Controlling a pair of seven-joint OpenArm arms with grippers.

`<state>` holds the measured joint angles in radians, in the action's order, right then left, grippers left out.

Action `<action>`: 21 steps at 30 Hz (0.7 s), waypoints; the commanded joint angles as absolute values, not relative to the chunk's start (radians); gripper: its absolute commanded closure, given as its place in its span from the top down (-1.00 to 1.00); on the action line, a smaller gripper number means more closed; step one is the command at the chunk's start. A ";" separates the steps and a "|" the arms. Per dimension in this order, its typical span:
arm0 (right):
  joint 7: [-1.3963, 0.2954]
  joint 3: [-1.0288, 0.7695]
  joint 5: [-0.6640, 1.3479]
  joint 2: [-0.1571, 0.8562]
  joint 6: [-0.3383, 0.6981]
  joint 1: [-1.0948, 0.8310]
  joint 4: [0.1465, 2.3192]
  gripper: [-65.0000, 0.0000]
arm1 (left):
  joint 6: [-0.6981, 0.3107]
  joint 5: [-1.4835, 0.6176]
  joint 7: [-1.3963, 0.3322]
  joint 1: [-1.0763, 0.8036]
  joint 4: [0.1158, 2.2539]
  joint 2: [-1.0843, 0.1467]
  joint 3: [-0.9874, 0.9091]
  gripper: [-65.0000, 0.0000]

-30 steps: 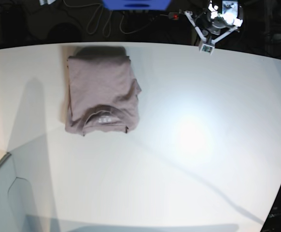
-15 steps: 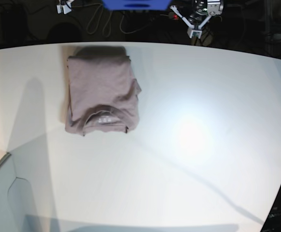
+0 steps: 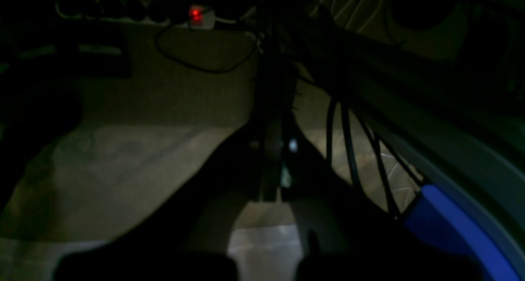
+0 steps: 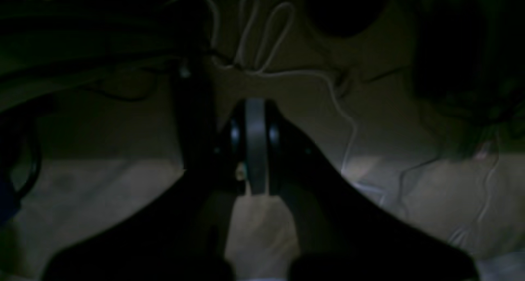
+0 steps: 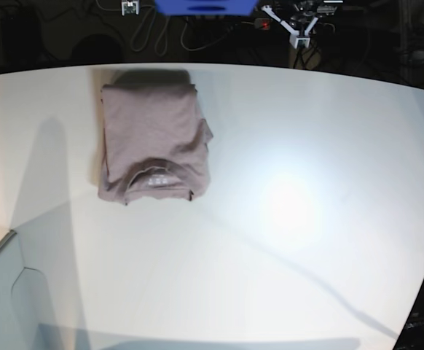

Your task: Layout the t-shirt on the table in an organized manner, then fold the t-shirt properly

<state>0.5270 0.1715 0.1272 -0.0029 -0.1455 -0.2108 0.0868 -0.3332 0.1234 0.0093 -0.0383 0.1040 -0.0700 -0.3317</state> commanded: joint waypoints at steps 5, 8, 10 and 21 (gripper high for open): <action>0.469 0.232 0.128 -0.024 -0.228 -0.189 0.084 -1.00 | -0.329 0.122 0.021 -0.030 0.108 -0.070 -0.332 -1.00; 0.407 0.254 0.128 -0.025 -0.226 -0.171 0.084 -1.00 | -0.328 0.122 0.012 -0.030 0.107 -0.070 -0.332 -1.00; 0.360 0.282 0.128 -0.027 -0.225 -0.154 0.082 -1.00 | -0.328 0.122 -0.027 -0.030 0.107 -0.071 -0.332 -1.00; 0.191 0.341 0.128 -0.024 -0.002 -0.114 0.082 -1.00 | -0.328 0.128 -0.047 -0.031 0.110 -0.070 -0.326 -1.00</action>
